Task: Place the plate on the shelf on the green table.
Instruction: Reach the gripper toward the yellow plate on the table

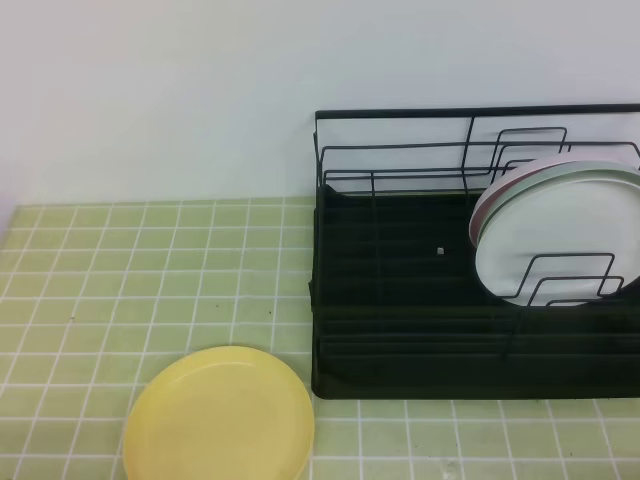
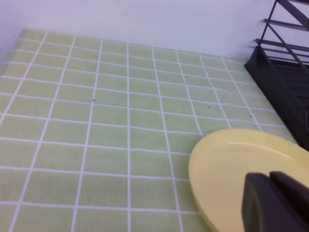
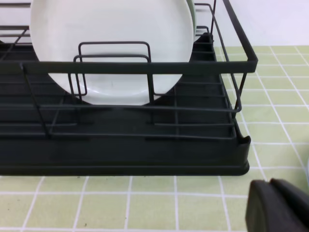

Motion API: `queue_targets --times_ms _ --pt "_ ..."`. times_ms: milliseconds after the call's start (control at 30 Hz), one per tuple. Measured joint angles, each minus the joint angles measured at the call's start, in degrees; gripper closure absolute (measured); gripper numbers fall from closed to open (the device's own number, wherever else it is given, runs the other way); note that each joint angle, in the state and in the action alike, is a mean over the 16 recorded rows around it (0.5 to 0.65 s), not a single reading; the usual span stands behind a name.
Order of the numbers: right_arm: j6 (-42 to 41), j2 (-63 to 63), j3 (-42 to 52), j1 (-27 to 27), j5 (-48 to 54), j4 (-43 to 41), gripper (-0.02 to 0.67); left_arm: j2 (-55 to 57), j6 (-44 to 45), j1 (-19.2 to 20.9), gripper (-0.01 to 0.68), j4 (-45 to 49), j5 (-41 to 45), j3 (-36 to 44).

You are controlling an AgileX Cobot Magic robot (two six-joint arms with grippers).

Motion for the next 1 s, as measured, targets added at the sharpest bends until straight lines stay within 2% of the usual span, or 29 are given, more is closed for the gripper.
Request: queue_targets --times_ms 1000 --pt "0.0 0.1 -0.1 0.0 0.0 0.0 0.651 -0.1 0.0 0.0 0.675 -0.1 0.4 -1.4"
